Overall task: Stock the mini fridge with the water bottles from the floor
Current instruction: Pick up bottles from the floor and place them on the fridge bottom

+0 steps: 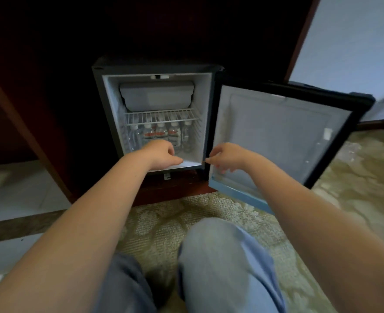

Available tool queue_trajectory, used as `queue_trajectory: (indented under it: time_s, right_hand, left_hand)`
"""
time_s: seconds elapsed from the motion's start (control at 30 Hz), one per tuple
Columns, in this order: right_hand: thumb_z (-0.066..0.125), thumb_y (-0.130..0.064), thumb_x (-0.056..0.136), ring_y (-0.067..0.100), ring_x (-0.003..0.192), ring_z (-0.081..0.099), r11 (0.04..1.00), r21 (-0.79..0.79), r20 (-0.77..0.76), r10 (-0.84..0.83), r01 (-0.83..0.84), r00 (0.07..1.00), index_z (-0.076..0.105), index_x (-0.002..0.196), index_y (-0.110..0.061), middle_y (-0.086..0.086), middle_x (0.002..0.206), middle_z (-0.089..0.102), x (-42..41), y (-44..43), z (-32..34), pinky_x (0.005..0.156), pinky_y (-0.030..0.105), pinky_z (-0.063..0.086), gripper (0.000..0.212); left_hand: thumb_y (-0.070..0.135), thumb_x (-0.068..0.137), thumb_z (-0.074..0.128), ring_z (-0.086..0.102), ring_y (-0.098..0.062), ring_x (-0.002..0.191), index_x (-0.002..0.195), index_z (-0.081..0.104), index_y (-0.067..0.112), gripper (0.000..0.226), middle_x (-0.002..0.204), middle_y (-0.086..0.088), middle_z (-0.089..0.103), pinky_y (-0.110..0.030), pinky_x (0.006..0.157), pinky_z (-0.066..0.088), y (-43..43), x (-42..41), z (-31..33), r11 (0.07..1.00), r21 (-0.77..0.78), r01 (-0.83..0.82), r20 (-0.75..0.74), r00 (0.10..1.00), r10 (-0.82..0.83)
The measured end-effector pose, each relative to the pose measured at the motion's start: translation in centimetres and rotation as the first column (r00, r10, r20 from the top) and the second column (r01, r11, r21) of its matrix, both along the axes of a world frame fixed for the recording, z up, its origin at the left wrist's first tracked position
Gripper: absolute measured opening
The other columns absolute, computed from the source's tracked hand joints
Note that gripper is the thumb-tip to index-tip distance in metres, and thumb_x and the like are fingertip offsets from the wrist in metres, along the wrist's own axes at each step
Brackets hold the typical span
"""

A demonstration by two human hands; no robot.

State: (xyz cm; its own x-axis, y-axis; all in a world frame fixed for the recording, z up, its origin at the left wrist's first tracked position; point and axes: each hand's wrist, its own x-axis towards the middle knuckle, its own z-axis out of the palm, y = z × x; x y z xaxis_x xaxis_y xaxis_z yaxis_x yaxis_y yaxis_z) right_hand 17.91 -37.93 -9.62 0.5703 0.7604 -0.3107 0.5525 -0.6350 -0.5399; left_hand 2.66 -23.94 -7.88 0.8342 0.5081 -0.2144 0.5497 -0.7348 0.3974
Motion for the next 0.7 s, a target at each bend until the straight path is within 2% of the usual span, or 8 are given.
queue_trajectory:
  time_s: [0.07,0.17,0.33,0.43,0.5,0.6,0.7]
  right_hand:
    - [0.056,-0.040,0.093,0.021,0.087,0.062,0.998,0.052,-0.001,-0.045,0.045,0.999,0.055,0.125,-0.012,0.007,0.104,0.065,-0.4,-2.7,0.3,0.066,0.027,0.046,0.042]
    - [0.056,-0.038,0.093,0.023,0.090,0.064,0.979,0.148,-0.009,-0.140,0.140,0.990,0.058,0.119,-0.012,0.008,0.106,0.066,-0.9,-7.2,0.2,0.075,0.032,0.048,0.037]
    - [0.058,-0.040,0.090,0.024,0.090,0.065,0.915,0.195,-0.013,-0.358,0.353,0.934,0.061,0.114,-0.013,0.004,0.098,0.066,-1.2,-15.2,-2.0,0.082,0.036,0.053,0.036]
    - [0.060,-0.037,0.089,0.026,0.088,0.067,0.818,0.230,-0.100,-0.519,0.527,0.849,0.064,0.106,-0.012,0.008,0.096,0.070,-1.0,-20.1,-4.2,0.082,0.041,0.056,0.030]
    - [0.059,-0.035,0.089,0.026,0.083,0.068,0.754,0.223,-0.161,-0.597,0.618,0.786,0.064,0.101,-0.011,0.009,0.094,0.071,-1.0,-23.4,-5.8,0.078,0.039,0.056,0.027]
    - [0.057,-0.036,0.091,0.030,0.087,0.068,0.661,0.166,-0.223,-0.698,0.732,0.681,0.065,0.107,-0.006,0.014,0.097,0.071,-1.5,-28.5,-8.8,0.083,0.042,0.056,0.035]
    - [0.057,-0.038,0.089,0.028,0.093,0.067,0.539,0.100,-0.262,-0.796,0.836,0.545,0.064,0.109,-0.011,0.010,0.102,0.070,-2.7,-33.5,-12.2,0.086,0.041,0.055,0.034]
  left_hand:
    - [0.041,0.090,0.057,0.054,-0.020,0.109,0.113,0.061,0.014,0.035,0.120,-0.002,0.057,-0.032,0.090,0.044,-2.2,0.2,0.6,0.999,-0.040,0.019,0.069,0.997,-0.016]
    - [0.039,0.089,0.059,0.055,-0.020,0.108,0.110,0.063,0.013,0.033,0.118,-0.004,0.059,-0.035,0.092,0.045,-6.2,1.5,1.1,0.996,-0.061,0.068,0.149,0.987,-0.058]
    - [0.036,0.087,0.062,0.057,-0.021,0.104,0.106,0.065,0.011,0.031,0.111,-0.005,0.063,-0.032,0.088,0.044,-14.2,4.7,0.2,0.977,-0.028,0.210,0.157,0.967,-0.203]
    - [0.035,0.087,0.063,0.058,-0.021,0.098,0.106,0.064,0.010,0.031,0.109,-0.007,0.064,-0.027,0.078,0.042,-19.4,6.8,-1.4,0.946,-0.023,0.323,0.108,0.942,-0.319]
    - [0.035,0.087,0.062,0.058,-0.022,0.095,0.108,0.063,0.011,0.032,0.109,-0.006,0.063,-0.027,0.072,0.043,-22.6,8.0,-2.8,0.916,-0.028,0.401,0.052,0.915,-0.399]
    - [0.039,0.088,0.059,0.056,-0.022,0.100,0.111,0.061,0.012,0.035,0.114,-0.006,0.061,-0.032,0.080,0.046,-27.9,9.6,-5.7,0.852,-0.039,0.522,-0.058,0.850,-0.524]
    - [0.038,0.089,0.058,0.057,-0.024,0.102,0.110,0.061,0.009,0.036,0.113,-0.009,0.061,-0.034,0.083,0.046,-33.5,10.0,-8.7,0.796,-0.107,0.596,-0.118,0.787,-0.606]
